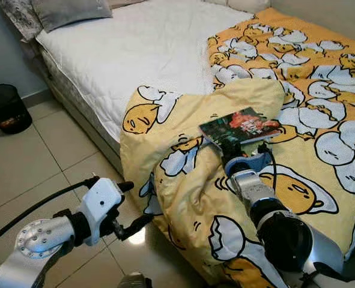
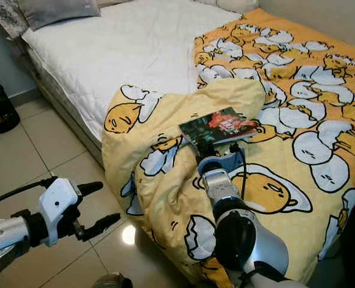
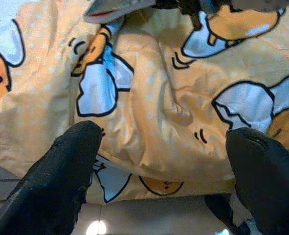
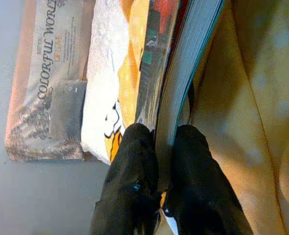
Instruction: Clean up the room
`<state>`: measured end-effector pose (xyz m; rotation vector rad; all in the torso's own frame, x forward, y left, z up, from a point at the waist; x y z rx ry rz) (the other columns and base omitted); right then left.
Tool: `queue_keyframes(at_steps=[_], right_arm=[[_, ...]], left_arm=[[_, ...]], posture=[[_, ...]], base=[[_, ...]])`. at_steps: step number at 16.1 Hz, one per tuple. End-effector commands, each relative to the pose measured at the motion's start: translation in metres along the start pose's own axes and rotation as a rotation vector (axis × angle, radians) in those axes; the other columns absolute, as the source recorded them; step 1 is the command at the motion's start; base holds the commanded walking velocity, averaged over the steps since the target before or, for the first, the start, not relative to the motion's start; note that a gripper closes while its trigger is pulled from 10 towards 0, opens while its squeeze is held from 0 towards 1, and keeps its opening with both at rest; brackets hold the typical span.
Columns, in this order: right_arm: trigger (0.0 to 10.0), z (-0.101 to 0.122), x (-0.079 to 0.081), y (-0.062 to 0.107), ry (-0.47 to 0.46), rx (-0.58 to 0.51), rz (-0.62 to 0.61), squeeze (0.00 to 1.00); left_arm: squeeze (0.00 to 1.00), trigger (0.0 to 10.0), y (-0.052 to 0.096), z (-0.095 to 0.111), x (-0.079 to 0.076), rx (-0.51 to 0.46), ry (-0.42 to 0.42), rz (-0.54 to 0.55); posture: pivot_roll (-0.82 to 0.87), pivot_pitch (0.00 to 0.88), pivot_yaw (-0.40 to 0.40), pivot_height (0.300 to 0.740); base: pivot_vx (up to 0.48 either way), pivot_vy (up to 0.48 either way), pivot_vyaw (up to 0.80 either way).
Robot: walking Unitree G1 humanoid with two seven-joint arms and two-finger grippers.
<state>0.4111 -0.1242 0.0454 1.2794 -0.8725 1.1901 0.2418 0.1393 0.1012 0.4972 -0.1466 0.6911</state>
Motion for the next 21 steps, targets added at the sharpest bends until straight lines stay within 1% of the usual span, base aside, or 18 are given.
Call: queue_keyframes(at_steps=[1, 2, 4, 5, 6, 7, 8, 9, 11, 12, 13, 14, 16, 17, 18, 19, 20, 21], right_arm=[[0.0, 0.003, -0.004, 0.002, 0.041, 0.014, 0.005, 0.00], [0.0, 0.003, -0.008, 0.005, 0.139, 0.047, 0.016, 0.00], [0.0, 0.006, -0.013, 0.009, 0.223, 0.086, 0.029, 0.00], [0.0, 0.011, -0.019, 0.015, 0.356, 0.134, 0.058, 0.00], [0.0, 0.012, -0.022, 0.017, 0.389, 0.148, 0.064, 0.00], [0.0, 0.014, -0.025, 0.021, 0.443, 0.173, 0.075, 0.00], [0.0, 0.016, -0.023, 0.023, 0.500, 0.196, 0.105, 0.00], [0.0, 0.016, -0.022, 0.024, 0.521, 0.205, 0.118, 0.00], [0.0, 0.016, -0.002, 0.027, 0.607, 0.269, 0.235, 0.00], [0.0, 0.014, 0.004, 0.029, 0.625, 0.289, 0.273, 0.00], [0.0, 0.012, 0.015, 0.033, 0.659, 0.324, 0.335, 0.00], [0.0, 0.007, 0.038, 0.044, 0.669, 0.380, 0.469, 0.00], [0.0, -0.005, 0.060, 0.062, 0.668, 0.470, 0.615, 0.00], [0.0, -0.009, 0.064, 0.066, 0.665, 0.491, 0.643, 0.00], [0.0, -0.018, 0.074, 0.077, 0.653, 0.545, 0.715, 0.00], [0.0, -0.027, 0.084, 0.088, 0.644, 0.595, 0.783, 0.00], [0.0, -0.031, 0.088, 0.094, 0.641, 0.620, 0.813, 0.00], [0.0, -0.038, 0.096, 0.106, 0.637, 0.667, 0.866, 0.00]], left_arm=[[0.86, 10.0, -0.001, 0.002, 0.004, -0.016, 0.004, 0.020], [0.86, 10.0, -0.003, 0.004, 0.007, -0.039, 0.035, 0.043], [0.86, 10.0, -0.006, 0.005, 0.012, -0.068, 0.082, 0.081], [0.86, 10.0, -0.013, 0.004, 0.022, -0.097, 0.160, 0.135], [0.86, 10.0, -0.015, 0.005, 0.024, -0.105, 0.178, 0.148], [0.87, 10.0, -0.020, 0.005, 0.031, -0.116, 0.199, 0.180], [0.87, 10.0, -0.024, 0.006, 0.040, -0.133, 0.224, 0.215], [0.87, 10.0, -0.026, 0.007, 0.044, -0.142, 0.234, 0.228], [0.92, 10.0, -0.032, 0.011, 0.063, -0.183, 0.282, 0.268], [1.00, 10.0, -0.033, 0.014, 0.065, -0.206, 0.309, 0.254], [1.00, 10.0, -0.034, 0.019, 0.070, -0.242, 0.352, 0.238], [1.00, 10.0, -0.033, 0.028, 0.078, -0.298, 0.394, 0.201], [1.00, 10.0, -0.032, 0.036, 0.097, -0.358, 0.446, 0.223], [1.00, 10.0, -0.031, 0.038, 0.102, -0.377, 0.468, 0.227], [1.00, 10.0, -0.029, 0.043, 0.113, -0.429, 0.541, 0.231], [1.00, 10.0, -0.028, 0.047, 0.120, -0.480, 0.610, 0.202], [1.00, 10.0, -0.027, 0.049, 0.121, -0.498, 0.638, 0.176], [0.03, 10.0, -0.028, 0.053, 0.122, -0.528, 0.670, 0.134]], posture=[[0.27, 0.000, -0.029, 0.740], [0.23, 0.000, -0.031, 0.740], [0.19, 0.000, -0.025, 0.740], [0.13, 0.000, -0.015, 0.740], [0.13, 0.000, -0.015, 0.740], [0.10, 0.000, -0.011, 0.740], [0.09, 0.000, -0.005, 0.740], [0.08, 0.000, -0.002, 0.740], [0.07, 0.000, 0.005, 0.740], [0.07, 0.000, 0.005, 0.740], [0.06, 0.000, 0.009, 0.740], [0.06, 0.000, 0.009, 0.740], [0.06, 0.000, 0.009, 0.740], [0.06, 0.000, 0.009, 0.740], [0.06, 0.000, 0.009, 0.740], [0.06, 0.000, 0.012, 0.740], [0.06, 0.000, 0.013, 0.740], [0.06, 0.000, 0.016, 0.740]], base=[[0.000, 0.000, 0.00], [0.000, 0.000, 0.00], [0.000, 0.000, 0.00], [0.000, 0.000, 0.00], [0.000, 0.000, 0.00], [0.000, 0.000, 0.00], [0.000, 0.000, 0.00], [0.000, 0.000, 0.00], [0.000, 0.000, 0.00], [0.000, 0.000, 0.00], [0.000, 0.000, 0.00], [0.000, 0.000, 0.00], [0.000, 0.000, 0.00], [0.000, 0.000, 0.00], [0.000, 0.000, 0.00], [0.000, 0.000, 0.00], [0.000, 0.000, 0.00], [0.000, 0.000, 0.00]])
Point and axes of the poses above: a point about 5 cm out from each wrist's last joint towards the gripper, its own y axis pointing back from the gripper into the wrist, its own z axis along the axis of the wrist's last joint, x = y × z, the point moved 6 cm from there along -y, pointing out of the wrist towards the gripper, and after that the axes turned 9 degrees about -y, right-handed, at the moved point
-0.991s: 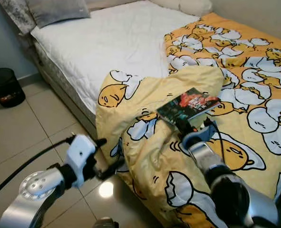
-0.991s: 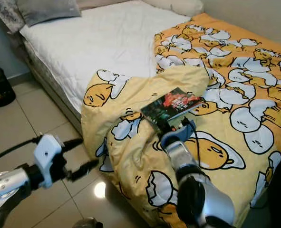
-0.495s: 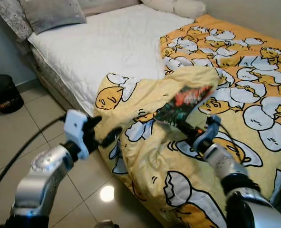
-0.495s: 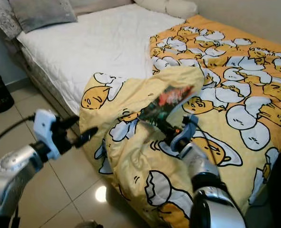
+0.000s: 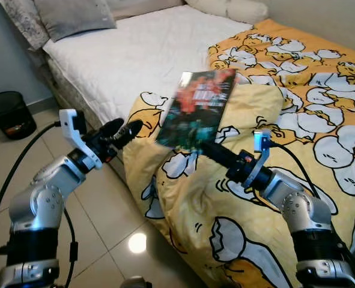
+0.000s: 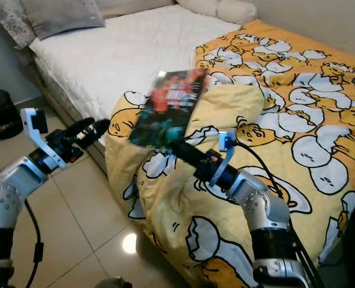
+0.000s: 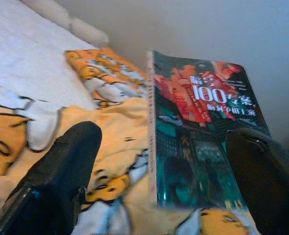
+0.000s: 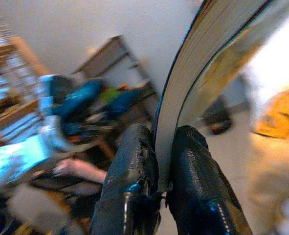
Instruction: Clean up the room
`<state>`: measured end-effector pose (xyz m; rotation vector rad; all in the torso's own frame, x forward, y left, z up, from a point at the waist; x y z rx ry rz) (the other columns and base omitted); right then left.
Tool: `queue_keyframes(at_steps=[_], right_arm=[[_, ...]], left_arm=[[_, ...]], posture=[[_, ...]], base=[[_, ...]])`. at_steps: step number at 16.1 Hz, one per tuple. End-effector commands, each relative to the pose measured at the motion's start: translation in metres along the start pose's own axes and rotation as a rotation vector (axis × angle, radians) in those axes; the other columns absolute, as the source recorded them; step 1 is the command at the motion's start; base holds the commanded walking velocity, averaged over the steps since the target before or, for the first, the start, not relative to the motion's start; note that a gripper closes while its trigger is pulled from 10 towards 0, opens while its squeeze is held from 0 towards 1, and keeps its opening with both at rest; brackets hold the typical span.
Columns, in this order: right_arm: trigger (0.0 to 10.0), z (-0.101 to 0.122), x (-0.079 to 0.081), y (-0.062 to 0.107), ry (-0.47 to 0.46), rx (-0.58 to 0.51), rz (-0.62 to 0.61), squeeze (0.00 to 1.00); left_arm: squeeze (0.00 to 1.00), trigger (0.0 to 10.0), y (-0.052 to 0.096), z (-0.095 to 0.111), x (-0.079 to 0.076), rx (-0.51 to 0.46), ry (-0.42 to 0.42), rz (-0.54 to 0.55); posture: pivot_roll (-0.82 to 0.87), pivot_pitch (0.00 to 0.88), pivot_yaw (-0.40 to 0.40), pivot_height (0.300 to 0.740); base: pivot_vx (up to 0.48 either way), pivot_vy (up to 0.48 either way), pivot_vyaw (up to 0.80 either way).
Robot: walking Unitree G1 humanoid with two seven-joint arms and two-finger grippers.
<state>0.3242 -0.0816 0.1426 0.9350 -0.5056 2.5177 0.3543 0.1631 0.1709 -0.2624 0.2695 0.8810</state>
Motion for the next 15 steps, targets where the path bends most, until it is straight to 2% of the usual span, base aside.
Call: queue_keyframes(at_steps=[1, 2, 4, 5, 6, 7, 15], right_arm=[[0.0, 0.008, 0.021, -0.003, 0.031, 0.003, 0.094, 0.00], [0.0, 0.004, 0.032, -0.005, 0.033, 0.037, 0.141, 0.00], [0.0, 0.001, 0.038, -0.005, 0.037, 0.057, 0.160, 0.00], [0.0, -0.001, 0.039, -0.004, 0.038, 0.065, 0.160, 0.00], [0.0, -0.002, 0.040, -0.003, 0.037, 0.068, 0.159, 0.00], [0.0, -0.002, 0.042, -0.002, 0.034, 0.073, 0.159, 0.00], [0.0, -0.014, 0.035, -0.002, 0.047, 0.124, 0.111, 0.00]], left_arm=[[0.01, 10.0, -0.002, 0.004, -0.001, -0.008, 0.040, -0.030], [0.00, 10.0, -0.004, 0.005, -0.007, -0.010, 0.067, -0.077], [0.00, 10.0, -0.006, 0.001, -0.011, 0.008, 0.100, -0.112], [0.00, 9.3, -0.006, -0.002, -0.013, 0.019, 0.108, -0.123], [0.00, 4.9, -0.006, -0.002, -0.017, 0.010, 0.134, -0.147], [0.00, 0.0, -0.006, -0.002, -0.021, 0.005, 0.157, -0.172], [0.00, 0.0, 0.006, 0.012, -0.043, -0.064, 0.240, -0.305]], posture=[[0.06, 0.000, 0.018, 0.740], [0.06, 0.000, 0.025, 0.740], [0.05, 0.000, 0.031, 0.740], [0.04, 0.000, 0.036, 0.740], [0.04, 0.000, 0.036, 0.740], [0.04, 0.000, 0.038, 0.740], [0.03, 0.000, 0.049, 0.740]], base=[[0.000, 0.000, 0.00], [0.000, 0.000, 0.00], [0.000, 0.000, 0.00], [0.000, 0.000, 0.00], [0.000, 0.000, 0.00], [0.000, 0.000, 0.00], [0.000, 0.000, 0.00]])
Point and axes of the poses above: a point about 5 cm out from each wrist's last joint towards the gripper, its own y axis pointing back from the gripper into the wrist, its own z axis along the axis of the wrist's last joint, x = y × z, the point moved 6 cm from there along -y, pointing out of the wrist towards the gripper, and after that the axes turned 9 degrees about -y, right-handed, at the moved point
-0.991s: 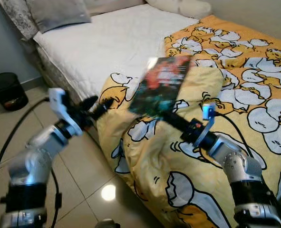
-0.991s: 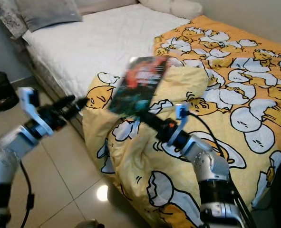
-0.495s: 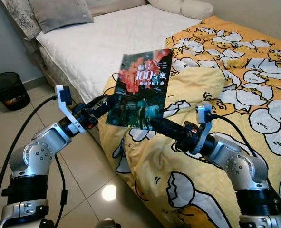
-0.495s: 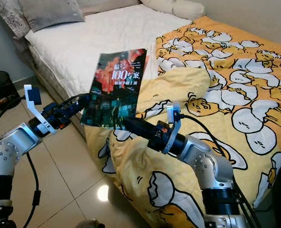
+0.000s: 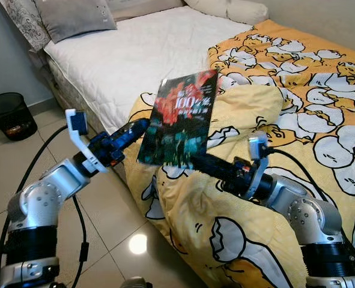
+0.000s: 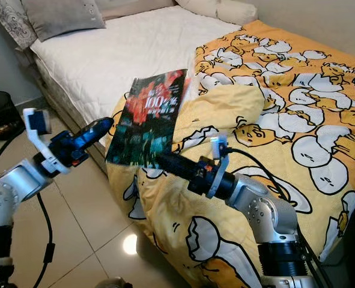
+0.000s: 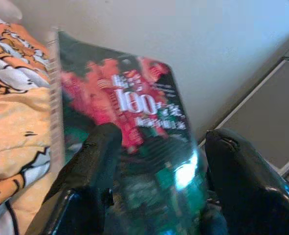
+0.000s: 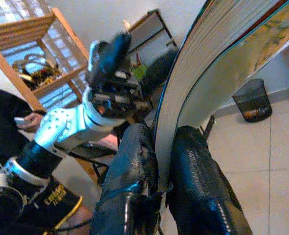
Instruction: Clean up the room
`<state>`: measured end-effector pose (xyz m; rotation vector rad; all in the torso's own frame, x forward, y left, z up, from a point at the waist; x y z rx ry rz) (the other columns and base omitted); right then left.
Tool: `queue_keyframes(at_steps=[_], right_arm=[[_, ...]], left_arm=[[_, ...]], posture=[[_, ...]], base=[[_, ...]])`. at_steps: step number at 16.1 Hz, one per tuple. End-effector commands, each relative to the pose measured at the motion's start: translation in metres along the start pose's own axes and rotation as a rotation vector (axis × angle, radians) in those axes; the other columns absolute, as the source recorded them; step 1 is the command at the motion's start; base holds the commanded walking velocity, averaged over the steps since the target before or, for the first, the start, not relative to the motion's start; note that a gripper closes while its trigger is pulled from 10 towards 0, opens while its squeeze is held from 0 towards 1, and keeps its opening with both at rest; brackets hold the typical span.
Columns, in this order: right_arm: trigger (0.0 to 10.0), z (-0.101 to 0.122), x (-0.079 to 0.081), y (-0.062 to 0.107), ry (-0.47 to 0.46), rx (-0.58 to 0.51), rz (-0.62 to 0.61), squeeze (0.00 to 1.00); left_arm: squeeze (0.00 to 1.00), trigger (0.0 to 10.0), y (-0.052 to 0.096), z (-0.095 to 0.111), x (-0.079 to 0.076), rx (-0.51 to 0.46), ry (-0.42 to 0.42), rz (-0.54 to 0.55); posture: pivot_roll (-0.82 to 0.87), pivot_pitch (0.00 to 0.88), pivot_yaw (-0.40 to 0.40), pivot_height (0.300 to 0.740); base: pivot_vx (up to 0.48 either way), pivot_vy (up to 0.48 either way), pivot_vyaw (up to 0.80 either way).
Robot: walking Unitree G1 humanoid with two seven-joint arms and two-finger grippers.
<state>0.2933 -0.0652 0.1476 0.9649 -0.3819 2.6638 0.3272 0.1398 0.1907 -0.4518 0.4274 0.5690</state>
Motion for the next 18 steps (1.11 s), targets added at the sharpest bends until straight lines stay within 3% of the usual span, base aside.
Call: queue_keyframes(at_steps=[1, 3, 4, 5, 7, 8, 9, 10, 14, 15, 16, 17, 18], right_arm=[[0.0, 0.007, 0.006, -0.002, 0.042, -0.010, 0.019, 0.00], [0.0, 0.009, 0.009, -0.004, 0.047, -0.015, 0.033, 0.00], [0.0, 0.011, 0.012, -0.004, 0.054, -0.020, 0.046, 0.00], [0.0, 0.011, 0.013, -0.004, 0.055, -0.021, 0.049, 0.00], [0.0, 0.012, 0.016, -0.005, 0.056, -0.025, 0.067, 0.00], [0.0, 0.012, 0.021, -0.007, 0.058, -0.016, 0.091, 0.00], [0.0, 0.011, 0.023, -0.008, 0.060, -0.011, 0.101, 0.00], [0.0, 0.011, 0.024, -0.009, 0.061, -0.007, 0.107, 0.00], [0.0, 0.004, 0.032, -0.012, 0.052, 0.027, 0.148, 0.00], [0.0, 0.003, 0.034, -0.012, 0.049, 0.032, 0.153, 0.00], [0.0, 0.002, 0.034, -0.013, 0.048, 0.034, 0.154, 0.00], [0.0, 0.001, 0.033, -0.012, 0.046, 0.039, 0.153, 0.00], [0.0, -0.001, 0.032, -0.012, 0.045, 0.043, 0.147, 0.00]], left_arm=[[0.00, 0.0, 0.001, 0.003, -0.009, -0.004, 0.000, -0.042], [0.00, 0.0, 0.003, 0.002, -0.006, 0.000, -0.018, -0.012], [0.00, 9.8, 0.007, 0.008, 0.012, -0.029, -0.089, 0.105], [0.00, 9.8, 0.009, 0.009, 0.018, -0.033, -0.110, 0.145], [0.00, 10.0, 0.020, 0.007, 0.048, -0.027, -0.119, 0.302], [0.51, 10.0, 0.022, 0.002, 0.052, -0.018, -0.094, 0.310], [0.91, 10.0, 0.021, -0.001, 0.053, -0.015, -0.078, 0.305], [1.00, 10.0, 0.018, -0.006, 0.051, -0.013, -0.038, 0.282], [1.00, 10.0, 0.001, -0.024, 0.043, 0.018, 0.074, 0.172], [0.35, 10.0, -0.005, -0.022, 0.044, -0.002, 0.117, 0.157], [0.10, 10.0, -0.007, -0.020, 0.043, -0.012, 0.133, 0.142], [0.00, 10.0, -0.012, -0.015, 0.038, -0.030, 0.152, 0.102], [0.00, 10.0, -0.015, -0.010, 0.033, -0.046, 0.173, 0.057]], posture=[[0.03, 0.000, 0.049, 0.740], [0.03, 0.000, 0.061, 0.740], [0.03, 0.000, 0.067, 0.740], [0.03, 0.000, 0.067, 0.740], [0.04, 0.000, 0.063, 0.740], [0.04, 0.000, 0.061, 0.740], [0.04, 0.000, 0.060, 0.740], [0.04, 0.000, 0.060, 0.740], [0.01, 0.000, 0.072, 0.740], [0.01, 0.000, 0.075, 0.740], [0.00, 0.000, 0.080, 0.740], [-0.01, 0.000, 0.086, 0.740], [-0.01, 0.000, 0.090, 0.740]], base=[[0.000, 0.000, 0.00], [0.000, 0.000, 0.00], [0.000, 0.000, 0.00], [0.000, 0.000, 0.00], [0.000, 0.000, 0.00], [0.000, 0.000, 0.00], [0.000, 0.000, 0.00], [0.000, 0.000, 0.00], [0.000, 0.000, 0.00], [0.000, 0.000, 0.00], [0.000, 0.000, 0.00], [0.000, 0.000, 0.00], [0.000, 0.000, 0.00]])
Point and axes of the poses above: a point about 5 cm out from each wrist's last joint towards the gripper, its own y axis pointing back from the gripper into the wrist, its own z axis along the axis of the wrist's last joint, x = y × z, the point moved 6 cm from there along -y, pointing out of the wrist towards the gripper, and after that the axes turned 9 degrees about -y, right-handed, at the moved point
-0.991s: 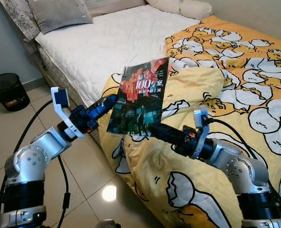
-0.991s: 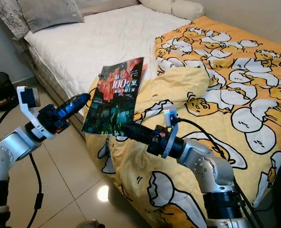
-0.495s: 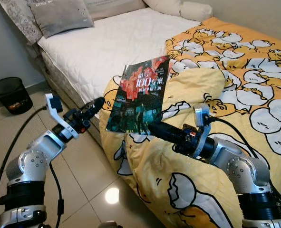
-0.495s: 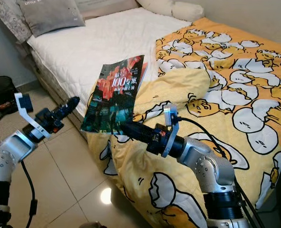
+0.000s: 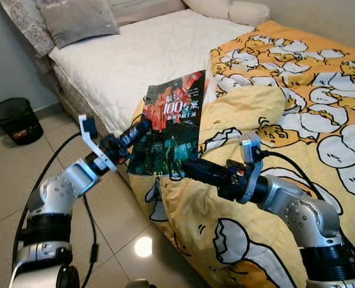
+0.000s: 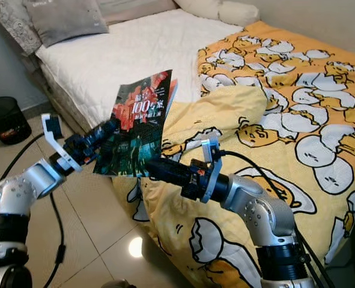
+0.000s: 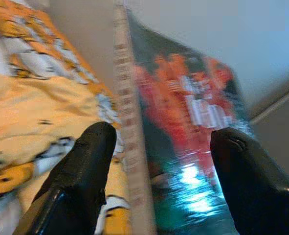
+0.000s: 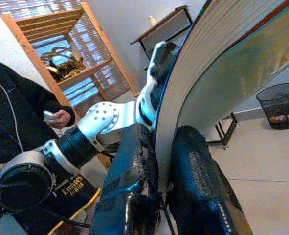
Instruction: Clean up the room
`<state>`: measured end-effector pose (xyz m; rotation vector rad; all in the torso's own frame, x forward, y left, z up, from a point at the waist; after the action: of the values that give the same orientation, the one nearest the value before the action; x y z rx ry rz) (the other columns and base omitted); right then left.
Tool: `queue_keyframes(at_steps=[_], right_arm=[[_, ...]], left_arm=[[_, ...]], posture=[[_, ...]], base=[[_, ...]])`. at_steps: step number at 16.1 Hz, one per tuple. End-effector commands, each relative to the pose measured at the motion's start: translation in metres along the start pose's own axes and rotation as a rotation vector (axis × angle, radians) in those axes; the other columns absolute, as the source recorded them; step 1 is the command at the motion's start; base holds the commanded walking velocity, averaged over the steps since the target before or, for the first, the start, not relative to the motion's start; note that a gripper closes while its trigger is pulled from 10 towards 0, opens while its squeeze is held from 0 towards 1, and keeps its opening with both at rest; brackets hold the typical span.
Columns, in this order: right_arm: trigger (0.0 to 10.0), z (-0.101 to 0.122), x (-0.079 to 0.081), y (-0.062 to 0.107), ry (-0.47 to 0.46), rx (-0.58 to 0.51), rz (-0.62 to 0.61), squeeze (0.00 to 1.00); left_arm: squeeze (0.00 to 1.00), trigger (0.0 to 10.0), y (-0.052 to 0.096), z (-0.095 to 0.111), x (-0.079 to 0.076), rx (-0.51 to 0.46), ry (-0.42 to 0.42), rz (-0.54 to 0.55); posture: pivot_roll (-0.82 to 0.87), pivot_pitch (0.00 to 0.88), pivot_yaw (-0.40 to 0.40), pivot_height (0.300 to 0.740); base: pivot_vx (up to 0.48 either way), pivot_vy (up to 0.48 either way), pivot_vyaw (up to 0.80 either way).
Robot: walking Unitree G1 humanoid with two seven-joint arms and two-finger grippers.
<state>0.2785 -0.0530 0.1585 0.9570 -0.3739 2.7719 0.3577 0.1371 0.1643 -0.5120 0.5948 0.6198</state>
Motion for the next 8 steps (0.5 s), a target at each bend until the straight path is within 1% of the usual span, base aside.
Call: queue_keyframes(at_steps=[1, 2, 3, 5, 6, 7, 8], right_arm=[[0.0, 0.003, 0.010, -0.005, 0.028, 0.001, 0.049, 0.00], [0.0, 0.003, 0.010, -0.006, 0.028, 0.001, 0.046, 0.00], [0.0, 0.004, 0.010, -0.005, 0.028, -0.005, 0.045, 0.00], [0.0, 0.006, 0.010, -0.005, 0.031, -0.015, 0.046, 0.00], [0.0, 0.006, 0.010, -0.005, 0.032, -0.018, 0.046, 0.00], [0.0, 0.007, 0.009, -0.006, 0.032, -0.019, 0.046, 0.00], [0.0, 0.006, 0.009, -0.007, 0.032, -0.018, 0.048, 0.00]], left_arm=[[0.00, 0.7, -0.004, 0.004, -0.008, -0.012, 0.017, -0.048], [0.00, 0.7, -0.004, 0.004, -0.009, -0.008, 0.018, -0.054], [0.00, 0.0, -0.005, 0.002, -0.013, 0.001, 0.045, -0.078], [0.00, 0.0, -0.005, -0.003, -0.011, 0.016, 0.047, -0.061], [0.00, 0.0, -0.003, -0.006, -0.004, 0.019, 0.034, -0.028], [0.00, 0.0, -0.002, -0.006, -0.001, 0.016, 0.032, -0.011], [0.00, 0.0, 0.001, -0.005, -0.001, 0.000, 0.051, -0.011]], posture=[[-0.01, 0.000, 0.094, 0.740], [-0.01, 0.000, 0.096, 0.740], [-0.01, 0.000, 0.100, 0.740], [-0.01, 0.000, 0.104, 0.740], [-0.01, 0.000, 0.105, 0.740], [-0.01, 0.000, 0.105, 0.740], [-0.01, 0.000, 0.102, 0.740]], base=[[0.000, 0.000, 0.00], [0.000, 0.000, 0.00], [0.000, 0.000, 0.00], [0.000, 0.000, 0.00], [0.000, 0.000, 0.00], [0.000, 0.000, 0.00], [0.000, 0.000, 0.00]])
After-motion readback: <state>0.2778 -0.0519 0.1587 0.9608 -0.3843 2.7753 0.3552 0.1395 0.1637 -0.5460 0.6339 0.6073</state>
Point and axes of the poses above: a point about 5 cm out from each wrist's last joint towards the gripper, its own y axis pointing back from the gripper into the wrist, its own z axis along the axis of the wrist's last joint, x = y × z, the point moved 6 cm from there along -y, pointing out of the wrist towards the gripper, and after that the axes turned 9 degrees about -y, right-handed, at the moved point
